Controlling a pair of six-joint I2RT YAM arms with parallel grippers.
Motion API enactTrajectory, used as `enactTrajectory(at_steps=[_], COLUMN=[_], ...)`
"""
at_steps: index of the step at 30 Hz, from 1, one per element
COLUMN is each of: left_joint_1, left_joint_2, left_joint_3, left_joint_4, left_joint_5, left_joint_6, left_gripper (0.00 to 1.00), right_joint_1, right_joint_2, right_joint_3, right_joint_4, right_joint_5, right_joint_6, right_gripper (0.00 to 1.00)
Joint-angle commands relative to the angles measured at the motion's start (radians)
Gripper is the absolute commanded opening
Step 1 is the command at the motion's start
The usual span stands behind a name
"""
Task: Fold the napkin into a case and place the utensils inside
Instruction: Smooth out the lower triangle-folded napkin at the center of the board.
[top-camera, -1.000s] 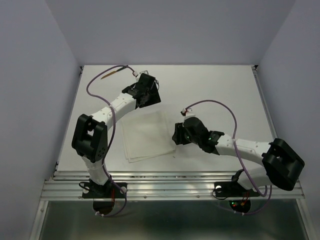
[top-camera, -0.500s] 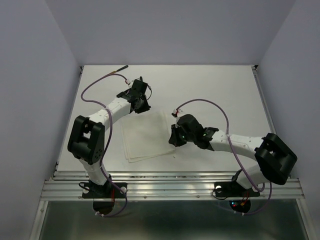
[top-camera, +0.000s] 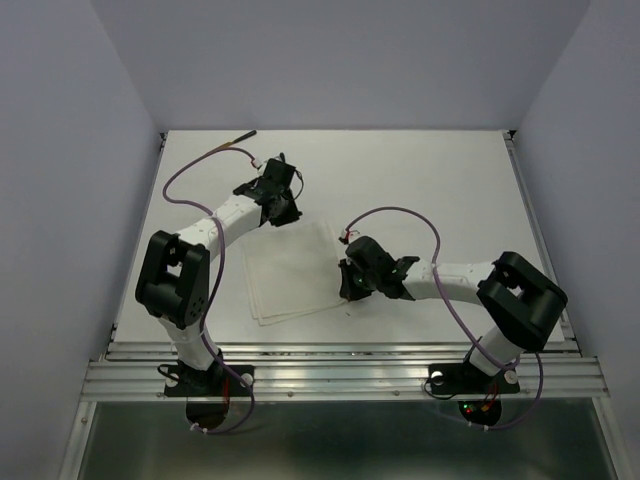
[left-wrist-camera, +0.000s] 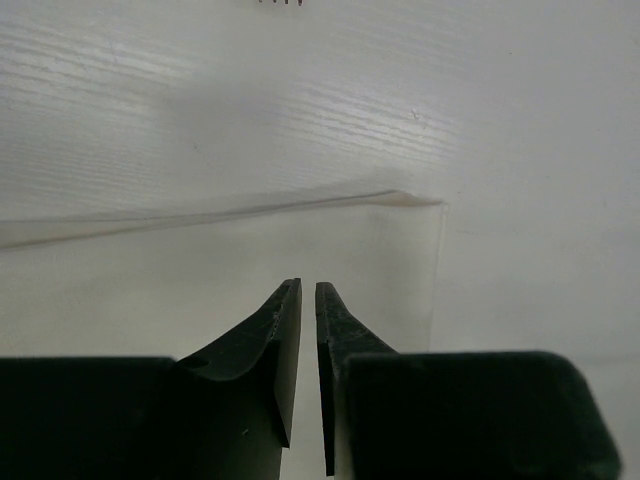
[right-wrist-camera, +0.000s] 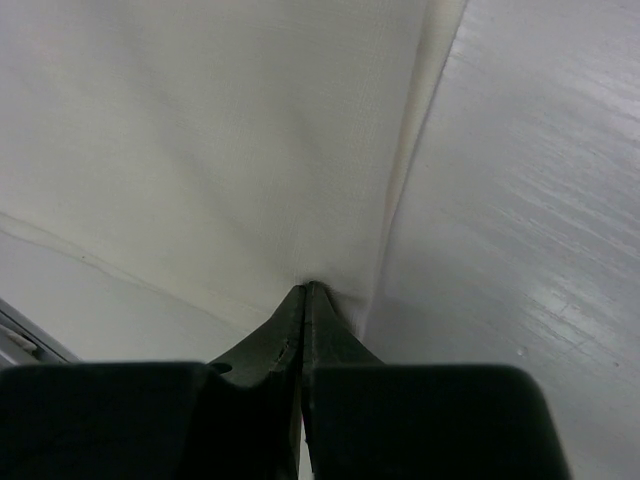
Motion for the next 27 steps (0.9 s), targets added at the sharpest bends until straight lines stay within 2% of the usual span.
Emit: enactTrajectory(at_steps=[1, 6, 10, 15, 21, 27], left_joint_1=[0.006, 0.006, 0.000, -0.031, -0.046, -0.061], left_joint_2=[0.018, 0.047, 0.091, 0.166, 0.234, 0.298], left_joint_3=[0.040, 0.078, 0.127, 0.231, 0.296, 0.340], left_joint_4=[0.002, -0.004, -0.010, -0.052, -0.061, -0.061], left_joint_5=[0.003, 0.034, 0.057, 0.069, 0.146, 0.183], left_joint_6=[0.023, 0.037, 0.051, 0.054, 0.042, 0.034], left_gripper=[0.23, 0.26, 0.33, 0.44, 0.51, 0.57], right_joint_1=[0.004, 0.004, -0.111, -0.226, -0.277, -0.298], right_joint_2=[-0.042, -0.151, -0.133, 0.032, 0.189, 0.323], right_joint_3=[-0.009, 0.020, 0.065, 0.207, 0.379, 0.510], right_joint_4=[-0.006, -0.010, -0.009, -0.009, -0.009, -0.004], right_joint_5=[0.026, 0.130, 0.126, 0.055, -0.037, -0.105], right_joint_6=[-0.004, -0.002, 0.004, 0.004, -0.017, -0.004], right_gripper=[0.01, 0.01, 0.06, 0.07, 0.22, 0.30])
